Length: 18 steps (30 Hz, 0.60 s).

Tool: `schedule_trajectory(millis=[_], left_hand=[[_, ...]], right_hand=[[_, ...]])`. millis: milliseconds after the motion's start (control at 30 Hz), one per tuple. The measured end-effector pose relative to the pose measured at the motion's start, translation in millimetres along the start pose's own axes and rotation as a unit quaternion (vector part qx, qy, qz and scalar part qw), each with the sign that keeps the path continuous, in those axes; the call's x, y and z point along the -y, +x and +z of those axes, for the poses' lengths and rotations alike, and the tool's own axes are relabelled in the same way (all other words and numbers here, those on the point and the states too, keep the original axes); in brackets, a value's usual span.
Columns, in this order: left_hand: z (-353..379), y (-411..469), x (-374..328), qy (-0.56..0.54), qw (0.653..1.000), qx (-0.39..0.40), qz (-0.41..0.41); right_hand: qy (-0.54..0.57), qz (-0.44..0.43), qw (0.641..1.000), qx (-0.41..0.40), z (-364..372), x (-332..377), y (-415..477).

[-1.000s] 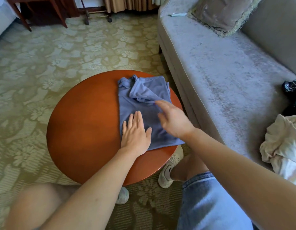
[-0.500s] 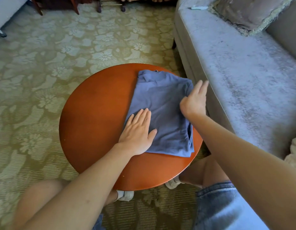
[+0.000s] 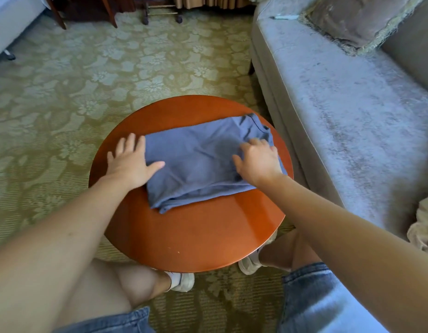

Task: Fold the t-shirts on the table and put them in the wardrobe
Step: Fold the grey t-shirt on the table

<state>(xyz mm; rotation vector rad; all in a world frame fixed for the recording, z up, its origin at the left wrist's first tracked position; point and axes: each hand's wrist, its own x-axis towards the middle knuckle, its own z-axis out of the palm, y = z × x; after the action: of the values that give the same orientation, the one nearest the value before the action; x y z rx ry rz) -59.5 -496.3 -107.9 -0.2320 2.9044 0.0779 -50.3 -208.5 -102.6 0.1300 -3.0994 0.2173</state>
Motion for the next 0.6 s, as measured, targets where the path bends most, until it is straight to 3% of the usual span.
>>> schedule_trajectory(millis=[100, 200, 267, 433, 600], left_hand=[[1, -4, -2, -0.141, 0.983, -0.034, -0.111], [5, -9, -22, -0.233, 0.956, -0.064, -0.165], [9, -9, -35, -0.268, 0.944, -0.074, -0.177], [32, -16, -47, -0.216, 0.953, -0.152, -0.151], [37, -18, -46, -0.247, 0.945, -0.172, -0.128]], right_hand=[[0.084, 0.123, 0.989, 0.012, 2, -4, 12], [0.216, 0.266, 0.938, 0.049, 5, -7, 25], [0.257, 0.316, 0.913, 0.040, 7, -11, 28], [0.348, 0.338, 0.874, 0.035, 2, -26, 33], [0.326, 0.289, 0.900, 0.020, 10, -28, 18]])
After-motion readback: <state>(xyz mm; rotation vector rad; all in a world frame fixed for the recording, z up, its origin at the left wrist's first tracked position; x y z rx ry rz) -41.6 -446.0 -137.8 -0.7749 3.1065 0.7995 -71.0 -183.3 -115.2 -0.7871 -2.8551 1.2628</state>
